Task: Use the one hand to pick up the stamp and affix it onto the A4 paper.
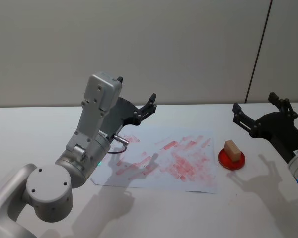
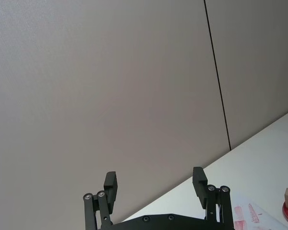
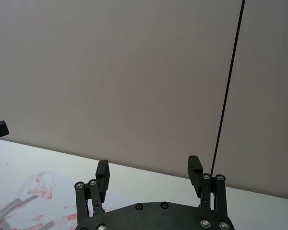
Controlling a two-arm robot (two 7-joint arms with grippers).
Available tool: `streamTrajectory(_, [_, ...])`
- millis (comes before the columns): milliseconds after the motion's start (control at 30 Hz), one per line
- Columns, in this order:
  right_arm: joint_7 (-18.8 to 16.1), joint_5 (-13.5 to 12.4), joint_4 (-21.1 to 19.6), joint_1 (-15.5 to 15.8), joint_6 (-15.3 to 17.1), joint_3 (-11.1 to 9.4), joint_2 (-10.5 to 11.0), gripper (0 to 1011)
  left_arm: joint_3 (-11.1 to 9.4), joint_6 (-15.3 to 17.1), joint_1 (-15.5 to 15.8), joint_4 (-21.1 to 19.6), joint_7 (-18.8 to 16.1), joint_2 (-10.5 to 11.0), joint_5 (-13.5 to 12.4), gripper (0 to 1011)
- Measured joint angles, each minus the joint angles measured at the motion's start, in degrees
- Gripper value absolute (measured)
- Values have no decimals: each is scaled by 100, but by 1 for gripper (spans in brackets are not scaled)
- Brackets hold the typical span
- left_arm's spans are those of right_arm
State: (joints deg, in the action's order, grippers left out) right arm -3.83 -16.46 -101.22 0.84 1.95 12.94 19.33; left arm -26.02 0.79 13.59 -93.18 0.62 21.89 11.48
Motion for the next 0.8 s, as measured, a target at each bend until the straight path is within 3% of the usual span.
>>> streamTrajectory(467, [22, 2, 0, 12, 33, -13, 9, 1001, 0, 0, 0, 0, 0, 0, 0, 1001])
streamTrajectory(800, [255, 117, 56, 39, 479, -26, 2, 1001, 0, 0, 0, 0, 0, 0, 0, 1001])
